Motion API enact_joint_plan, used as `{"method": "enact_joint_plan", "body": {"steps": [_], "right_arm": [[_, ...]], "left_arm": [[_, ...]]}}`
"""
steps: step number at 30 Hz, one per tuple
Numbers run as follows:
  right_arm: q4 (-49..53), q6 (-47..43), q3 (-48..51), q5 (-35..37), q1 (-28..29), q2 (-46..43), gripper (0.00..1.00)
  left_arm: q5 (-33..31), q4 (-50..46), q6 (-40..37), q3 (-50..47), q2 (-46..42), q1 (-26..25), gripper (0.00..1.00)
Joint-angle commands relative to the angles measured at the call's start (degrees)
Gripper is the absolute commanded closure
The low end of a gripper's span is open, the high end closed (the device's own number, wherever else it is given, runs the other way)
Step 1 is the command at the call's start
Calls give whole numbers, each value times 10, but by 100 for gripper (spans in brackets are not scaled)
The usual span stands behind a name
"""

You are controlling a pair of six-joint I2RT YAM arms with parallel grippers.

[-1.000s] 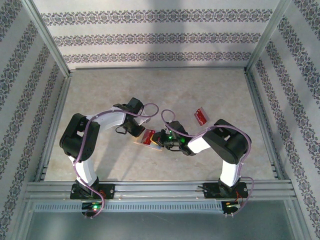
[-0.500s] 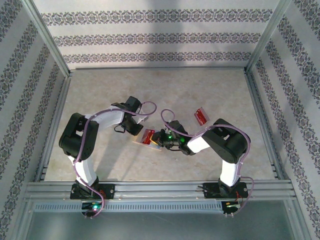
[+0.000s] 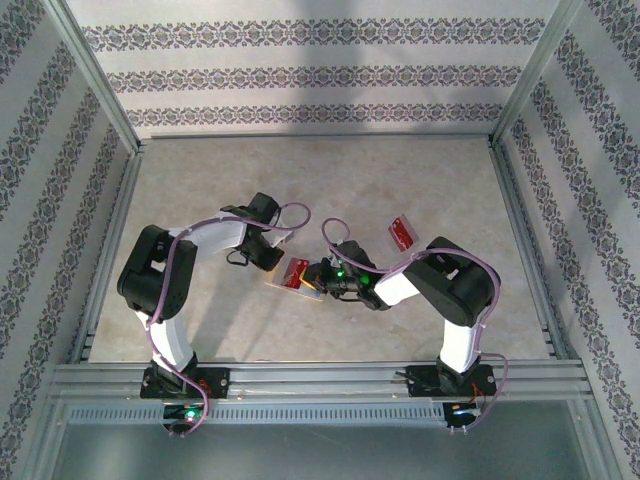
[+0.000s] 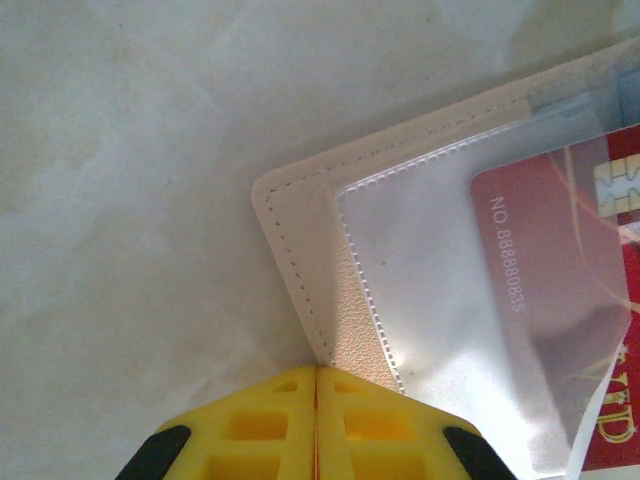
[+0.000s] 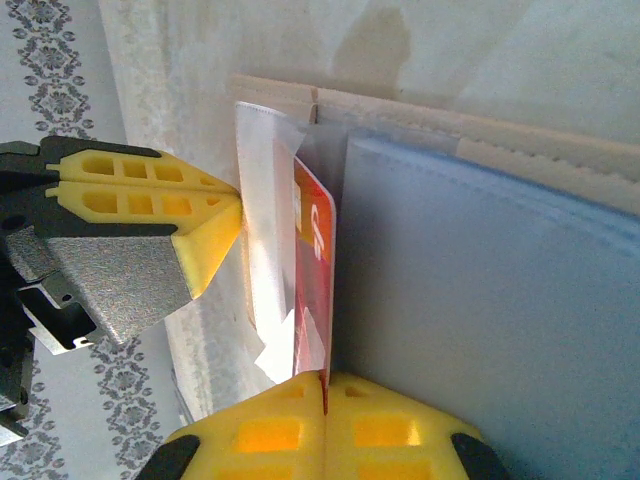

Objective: Put the credit cards into the card holder

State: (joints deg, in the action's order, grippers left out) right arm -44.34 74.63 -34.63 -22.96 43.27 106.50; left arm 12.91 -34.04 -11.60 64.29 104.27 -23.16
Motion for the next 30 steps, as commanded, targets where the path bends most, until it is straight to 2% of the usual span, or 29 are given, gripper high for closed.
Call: {"method": "enact_joint_plan", "body": {"steps": [1, 9, 30], "right_arm": [[36, -3, -5, 20, 3, 3, 95], [64, -10, -30, 20, 5, 2, 95], [81, -5, -73, 11, 13, 41, 95]], "left_arm": [[2, -2, 1, -11, 8, 5, 92], [14, 19, 4, -38, -12, 4, 92], [15, 12, 6, -26, -6, -1, 92]]}}
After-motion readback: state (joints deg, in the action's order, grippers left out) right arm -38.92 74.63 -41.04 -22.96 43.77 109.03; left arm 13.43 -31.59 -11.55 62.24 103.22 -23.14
